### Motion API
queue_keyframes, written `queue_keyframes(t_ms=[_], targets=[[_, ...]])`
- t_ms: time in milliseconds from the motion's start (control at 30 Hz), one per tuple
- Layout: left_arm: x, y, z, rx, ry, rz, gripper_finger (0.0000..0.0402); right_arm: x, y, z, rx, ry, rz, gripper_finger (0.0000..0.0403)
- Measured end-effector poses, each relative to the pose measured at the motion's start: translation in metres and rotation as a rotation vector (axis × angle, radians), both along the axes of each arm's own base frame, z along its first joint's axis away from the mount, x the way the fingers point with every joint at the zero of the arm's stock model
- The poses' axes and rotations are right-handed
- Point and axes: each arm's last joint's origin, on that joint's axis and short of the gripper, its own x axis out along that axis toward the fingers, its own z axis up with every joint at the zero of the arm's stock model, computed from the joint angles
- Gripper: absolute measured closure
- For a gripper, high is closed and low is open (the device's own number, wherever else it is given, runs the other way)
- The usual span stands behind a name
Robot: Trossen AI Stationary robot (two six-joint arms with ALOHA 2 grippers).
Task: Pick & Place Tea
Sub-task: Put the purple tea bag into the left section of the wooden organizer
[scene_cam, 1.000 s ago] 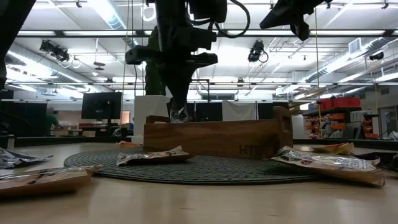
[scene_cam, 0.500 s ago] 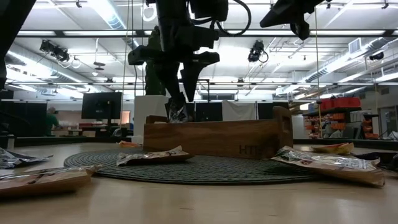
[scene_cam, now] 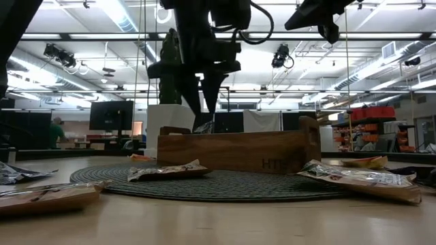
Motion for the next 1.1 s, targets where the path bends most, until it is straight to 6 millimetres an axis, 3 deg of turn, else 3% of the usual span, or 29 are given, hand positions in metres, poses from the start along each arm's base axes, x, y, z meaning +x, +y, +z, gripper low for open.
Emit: queue_keyframes(t_ms=[233,400,500,600,800,1100], targets=[[-0.013,0.005,0.028,0.076,-0.120,0.267,0.0241,0.000,0.000,0.000,-0.010,0.003,0.005,0.0399],[-0.039,0.011,0.067,-0.110,-0.322,0.739,0.0241,0.000,0.000,0.000,-0.028,0.013,0.014,0.0399],[-0.060,0.008,0.088,-0.308,-0.337,0.956,0.0241,-0.001,0.000,-0.001,-0.031,0.019,0.016,0.0399],[-0.076,-0.008,0.103,-0.407,-0.301,0.940,0.0242,-0.001,0.000,-0.001,-0.039,0.025,0.020,0.0399],[-0.110,-0.042,0.115,-0.369,-0.143,0.886,0.0261,-0.002,0.000,-0.003,-0.067,0.059,0.040,0.0399],[-0.112,-0.088,0.106,-0.424,-0.081,0.952,0.0284,-0.003,0.001,-0.005,-0.109,0.091,0.082,0.0399]])
